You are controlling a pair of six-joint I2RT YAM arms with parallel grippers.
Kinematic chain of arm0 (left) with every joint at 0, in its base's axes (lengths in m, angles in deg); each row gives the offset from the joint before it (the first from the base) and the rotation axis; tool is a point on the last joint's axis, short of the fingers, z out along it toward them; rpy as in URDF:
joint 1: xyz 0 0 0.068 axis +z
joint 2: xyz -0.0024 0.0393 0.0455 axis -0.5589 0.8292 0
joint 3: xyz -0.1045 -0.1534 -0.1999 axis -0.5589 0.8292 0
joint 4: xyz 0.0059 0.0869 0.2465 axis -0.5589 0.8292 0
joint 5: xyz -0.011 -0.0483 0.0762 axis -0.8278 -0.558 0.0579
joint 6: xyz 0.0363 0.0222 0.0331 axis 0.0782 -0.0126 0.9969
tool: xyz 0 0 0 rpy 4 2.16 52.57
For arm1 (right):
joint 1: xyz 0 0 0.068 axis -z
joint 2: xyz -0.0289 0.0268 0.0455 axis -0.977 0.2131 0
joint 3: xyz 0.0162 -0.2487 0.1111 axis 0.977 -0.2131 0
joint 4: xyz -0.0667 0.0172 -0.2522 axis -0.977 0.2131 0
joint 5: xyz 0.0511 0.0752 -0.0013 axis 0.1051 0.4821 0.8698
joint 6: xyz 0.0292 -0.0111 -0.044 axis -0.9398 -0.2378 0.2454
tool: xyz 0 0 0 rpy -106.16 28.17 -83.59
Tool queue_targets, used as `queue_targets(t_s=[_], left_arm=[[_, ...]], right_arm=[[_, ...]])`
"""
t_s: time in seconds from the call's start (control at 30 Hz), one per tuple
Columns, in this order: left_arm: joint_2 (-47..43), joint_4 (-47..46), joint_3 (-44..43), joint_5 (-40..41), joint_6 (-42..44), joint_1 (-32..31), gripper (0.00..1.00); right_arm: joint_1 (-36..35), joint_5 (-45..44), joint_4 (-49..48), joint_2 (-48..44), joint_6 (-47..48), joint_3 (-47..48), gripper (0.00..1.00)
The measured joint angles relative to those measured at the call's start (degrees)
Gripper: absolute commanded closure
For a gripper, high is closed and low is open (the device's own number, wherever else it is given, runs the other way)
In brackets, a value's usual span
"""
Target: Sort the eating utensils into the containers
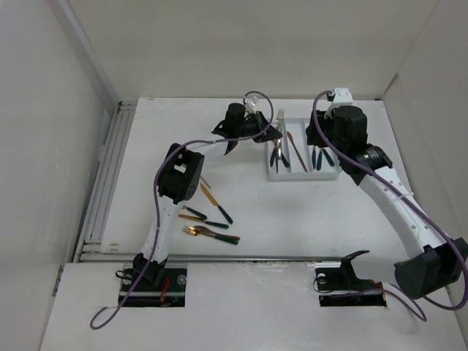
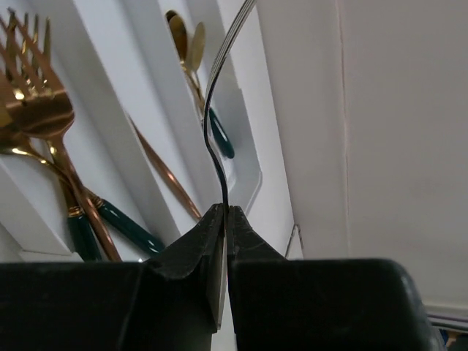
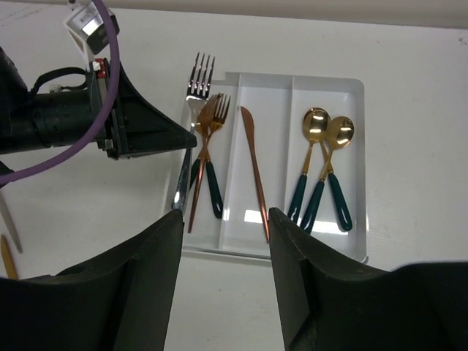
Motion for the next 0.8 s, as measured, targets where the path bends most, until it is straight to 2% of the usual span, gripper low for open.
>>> queue_targets(t_s=[0.13,0.17,0.23,0.27,0.3,0.5,0.6,0.63,0.8], left_arm=[[1.8,0.2,0.0,1.3,-1.4,-0.8,0.99],[1.8,0.1,0.0,1.6,-1.6,-0.9,0.96],[1.8,0.1,0.0,1.9,-1.7,-1.0,0.84],[1.8,0.1,0.0,1.9,-1.6,-1.0,0.72],[1.8,0.5,0.0,2.1,-1.0,-1.0,0.69],[1.8,5.7,-0.1,3.5,0.7,-0.6,0.71],[1.8,7.5,-0.1,4.2,2.0,0.1,0.65],[1.8,8.1,-0.1,4.2,2.7,0.2,0.58],[1.8,10.2,-2.0,4.7,6.6,0.7,0.49]], right_arm=[[0.9,-0.5,1.4,0.0,1.4,0.0,0.44],[0.9,-0.7,1.7,0.0,1.6,0.0,0.44],[0.9,-0.9,2.4,0.0,2.1,0.1,0.43],[0.9,-1.0,2.7,0.0,2.5,0.1,0.43],[0.9,-1.1,2.8,0.0,2.7,0.1,0.43],[1.2,-1.7,3.6,-0.1,3.8,0.1,0.43],[1.3,-1.9,4.3,-0.1,4.6,0.5,0.43],[1.3,-1.9,4.4,-0.1,4.8,0.7,0.43],[1.3,-1.9,4.6,-0.1,5.7,2.1,0.43]])
